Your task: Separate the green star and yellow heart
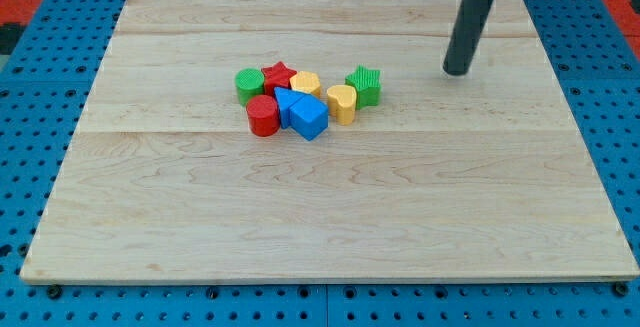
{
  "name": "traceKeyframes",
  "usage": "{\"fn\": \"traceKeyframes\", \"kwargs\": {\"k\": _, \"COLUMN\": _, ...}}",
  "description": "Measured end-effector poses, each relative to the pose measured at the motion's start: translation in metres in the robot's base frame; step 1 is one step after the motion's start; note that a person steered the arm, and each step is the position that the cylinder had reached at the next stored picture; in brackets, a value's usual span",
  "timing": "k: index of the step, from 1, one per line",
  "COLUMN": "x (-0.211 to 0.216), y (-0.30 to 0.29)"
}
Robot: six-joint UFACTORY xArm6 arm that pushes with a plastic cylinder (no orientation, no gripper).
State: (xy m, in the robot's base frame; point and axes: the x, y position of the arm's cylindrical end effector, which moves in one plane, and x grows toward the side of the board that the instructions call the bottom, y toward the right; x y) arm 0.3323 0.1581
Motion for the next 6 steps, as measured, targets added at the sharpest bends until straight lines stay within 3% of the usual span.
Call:
{"fn": "traceKeyframes", "kwargs": {"k": 1, "x": 0.033, "y": -0.037}}
{"fn": "traceKeyframes", "kwargs": {"k": 2, "x": 0.097, "y": -0.037}}
{"fn": "traceKeyframes", "kwargs": {"k": 3, "x": 0.034, "y": -0.018}}
{"fn": "traceKeyframes", "kwargs": {"k": 4, "x": -0.007, "y": -0.064}}
{"fn": "traceKeyframes", "kwargs": {"k": 5, "x": 0.031, "y": -0.122}}
{"fn": "traceKeyframes", "kwargs": {"k": 6, "x": 0.098, "y": -0.112}}
